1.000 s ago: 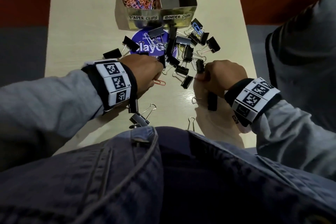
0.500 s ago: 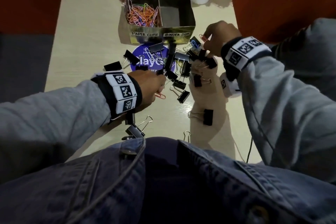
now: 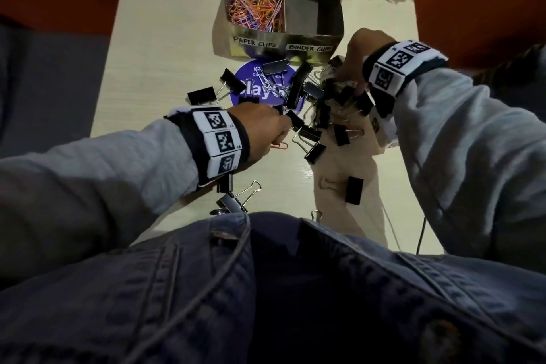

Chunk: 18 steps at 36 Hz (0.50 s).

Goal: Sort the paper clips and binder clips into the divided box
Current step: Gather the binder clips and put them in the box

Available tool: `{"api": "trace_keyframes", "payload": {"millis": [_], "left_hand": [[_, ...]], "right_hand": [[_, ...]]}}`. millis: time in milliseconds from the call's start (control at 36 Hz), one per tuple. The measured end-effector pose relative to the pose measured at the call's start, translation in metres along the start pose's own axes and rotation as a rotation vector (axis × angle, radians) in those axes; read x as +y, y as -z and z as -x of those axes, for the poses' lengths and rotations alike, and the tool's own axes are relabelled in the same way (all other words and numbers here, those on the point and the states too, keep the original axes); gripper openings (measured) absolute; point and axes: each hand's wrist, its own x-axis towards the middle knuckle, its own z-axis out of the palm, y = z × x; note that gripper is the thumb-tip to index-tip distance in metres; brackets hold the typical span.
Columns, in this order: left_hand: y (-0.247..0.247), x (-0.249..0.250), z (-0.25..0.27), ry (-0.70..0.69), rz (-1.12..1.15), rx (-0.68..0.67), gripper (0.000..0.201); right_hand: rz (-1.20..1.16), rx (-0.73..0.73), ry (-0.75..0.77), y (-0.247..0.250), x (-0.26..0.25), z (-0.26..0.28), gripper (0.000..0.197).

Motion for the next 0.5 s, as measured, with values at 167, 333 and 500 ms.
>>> {"api": "trace_keyframes", "payload": {"millis": [167,333,500], "left_hand": [[0.000,0.000,0.003,0.063,0.035,-0.037,0.018],[0.001,0.005,0.004,0.054,-0.012,-0.066,0.018],[-0.002,0.002,0.003,0.015,-0.008,-0.014,0.020]], "right_hand": [[-0.017,0.010,-0.057,-0.009,0.008,0.016,0.032],[-0.153,-0.069,-0.114,-0.017,0.023,0.026,0.033],[-0.201,0.006,-0.089,-0.017,0.031,0.042,0.040]]}}
